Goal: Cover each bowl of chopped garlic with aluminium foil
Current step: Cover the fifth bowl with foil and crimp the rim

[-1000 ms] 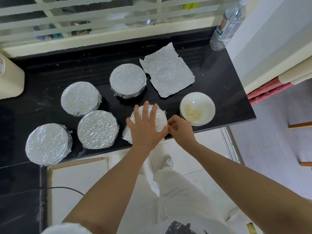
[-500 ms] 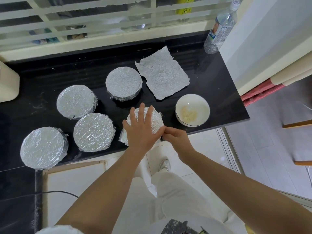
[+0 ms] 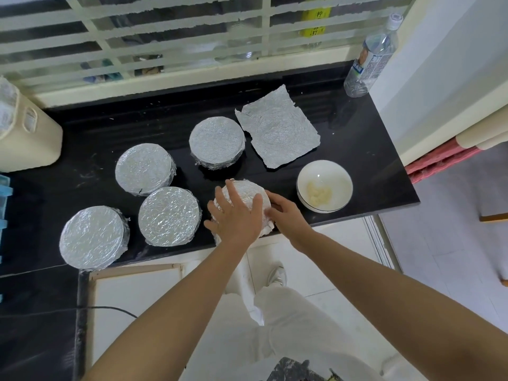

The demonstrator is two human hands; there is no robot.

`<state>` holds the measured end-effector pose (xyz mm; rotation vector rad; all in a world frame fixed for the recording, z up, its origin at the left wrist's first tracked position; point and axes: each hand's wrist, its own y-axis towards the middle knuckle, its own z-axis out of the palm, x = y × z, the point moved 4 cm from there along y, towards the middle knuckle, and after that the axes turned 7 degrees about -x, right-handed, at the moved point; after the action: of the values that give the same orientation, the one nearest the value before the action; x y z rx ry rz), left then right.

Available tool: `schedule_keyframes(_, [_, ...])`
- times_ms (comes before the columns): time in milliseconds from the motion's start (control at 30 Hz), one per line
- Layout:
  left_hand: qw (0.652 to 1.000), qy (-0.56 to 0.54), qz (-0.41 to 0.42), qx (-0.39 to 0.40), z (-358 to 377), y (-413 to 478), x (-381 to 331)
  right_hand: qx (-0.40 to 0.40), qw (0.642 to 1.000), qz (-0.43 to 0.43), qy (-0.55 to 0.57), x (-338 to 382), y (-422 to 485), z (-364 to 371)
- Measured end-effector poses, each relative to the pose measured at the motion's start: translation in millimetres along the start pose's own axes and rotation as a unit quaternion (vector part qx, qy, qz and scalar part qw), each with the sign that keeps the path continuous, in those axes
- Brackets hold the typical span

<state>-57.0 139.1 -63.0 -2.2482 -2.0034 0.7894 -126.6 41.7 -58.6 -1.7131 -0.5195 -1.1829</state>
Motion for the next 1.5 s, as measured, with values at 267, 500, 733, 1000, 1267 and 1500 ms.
schedule_keyframes(267, [0.946, 0.103, 0.297, -0.077, 2, 1, 10, 0.045, 0.998, 0.037, -0.024, -3, 14, -4])
schedule_keyframes(500, [0.929, 0.178, 0.313, -0.081, 11, 3, 14, 0.061, 0.995, 0.043, -0.064, -5, 14, -7])
schedule_keyframes(733, [0.923, 0.192, 0.32, -0.095, 13, 4, 15, -0.09, 0.971, -0.075, -0.209, -5, 7, -18])
schedule_keyframes(1000, [0.919, 0.198, 0.324, -0.11, 16, 6, 16, -0.165, 0.932, -0.09, -0.308, -4, 13, -21])
schedule_keyframes(1267, [0.916, 0.182, 0.333, -0.128, 16, 4, 15, -0.188, 0.952, -0.069, -0.233, -11, 7, -16])
schedule_keyframes(1500, [0.916, 0.176, 0.334, -0.134, 17, 5, 15, -0.151, 0.982, -0.05, -0.103, -25, -13, -4])
